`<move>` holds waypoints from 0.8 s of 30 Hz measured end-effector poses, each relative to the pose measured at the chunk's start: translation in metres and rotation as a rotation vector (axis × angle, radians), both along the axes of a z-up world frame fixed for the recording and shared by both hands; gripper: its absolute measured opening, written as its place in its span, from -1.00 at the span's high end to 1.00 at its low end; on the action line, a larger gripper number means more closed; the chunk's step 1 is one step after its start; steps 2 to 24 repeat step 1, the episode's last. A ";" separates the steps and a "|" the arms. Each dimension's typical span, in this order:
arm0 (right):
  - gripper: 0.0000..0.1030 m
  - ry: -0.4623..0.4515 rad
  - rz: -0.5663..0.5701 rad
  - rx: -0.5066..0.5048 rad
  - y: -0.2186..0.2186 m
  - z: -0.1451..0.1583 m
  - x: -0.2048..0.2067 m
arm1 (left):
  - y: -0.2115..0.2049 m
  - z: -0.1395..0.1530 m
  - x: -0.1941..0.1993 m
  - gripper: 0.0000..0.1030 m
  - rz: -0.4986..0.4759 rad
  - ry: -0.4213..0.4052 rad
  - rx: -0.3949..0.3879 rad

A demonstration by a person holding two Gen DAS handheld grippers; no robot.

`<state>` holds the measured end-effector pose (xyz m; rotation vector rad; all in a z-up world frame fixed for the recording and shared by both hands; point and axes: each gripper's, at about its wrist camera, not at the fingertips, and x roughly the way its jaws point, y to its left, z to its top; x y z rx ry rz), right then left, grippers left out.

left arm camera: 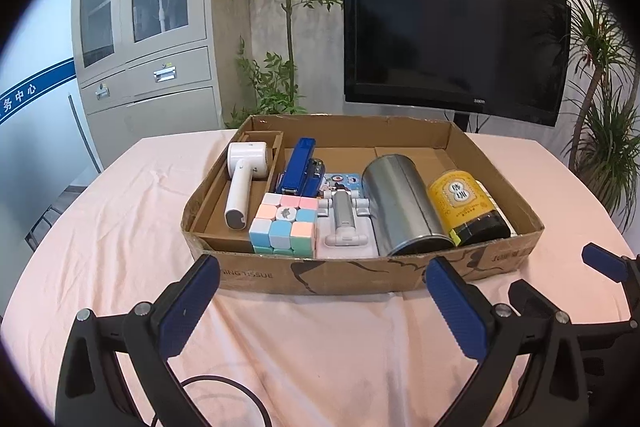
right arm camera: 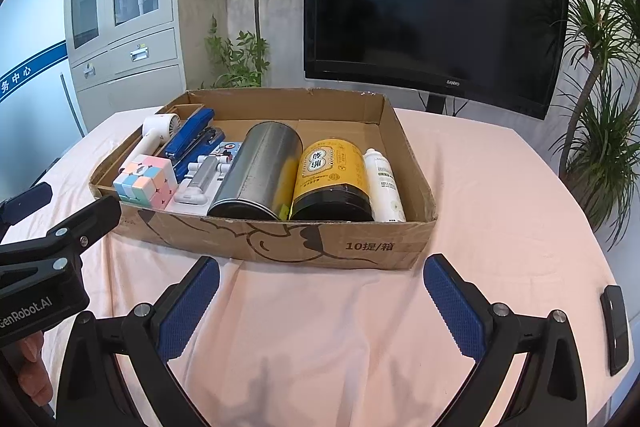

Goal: Organize rigid objects

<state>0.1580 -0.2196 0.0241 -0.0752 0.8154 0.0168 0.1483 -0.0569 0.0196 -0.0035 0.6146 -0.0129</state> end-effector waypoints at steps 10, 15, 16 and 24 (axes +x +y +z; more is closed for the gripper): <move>-0.99 0.000 -0.001 -0.001 0.001 0.000 0.000 | 0.002 0.000 0.001 -0.99 -0.001 -0.004 -0.008; -0.99 0.000 -0.001 -0.001 0.001 0.000 0.000 | 0.002 0.000 0.001 -0.99 -0.001 -0.004 -0.008; -0.99 0.000 -0.001 -0.001 0.001 0.000 0.000 | 0.002 0.000 0.001 -0.99 -0.001 -0.004 -0.008; -0.99 0.000 -0.001 -0.001 0.001 0.000 0.000 | 0.002 0.000 0.001 -0.99 -0.001 -0.004 -0.008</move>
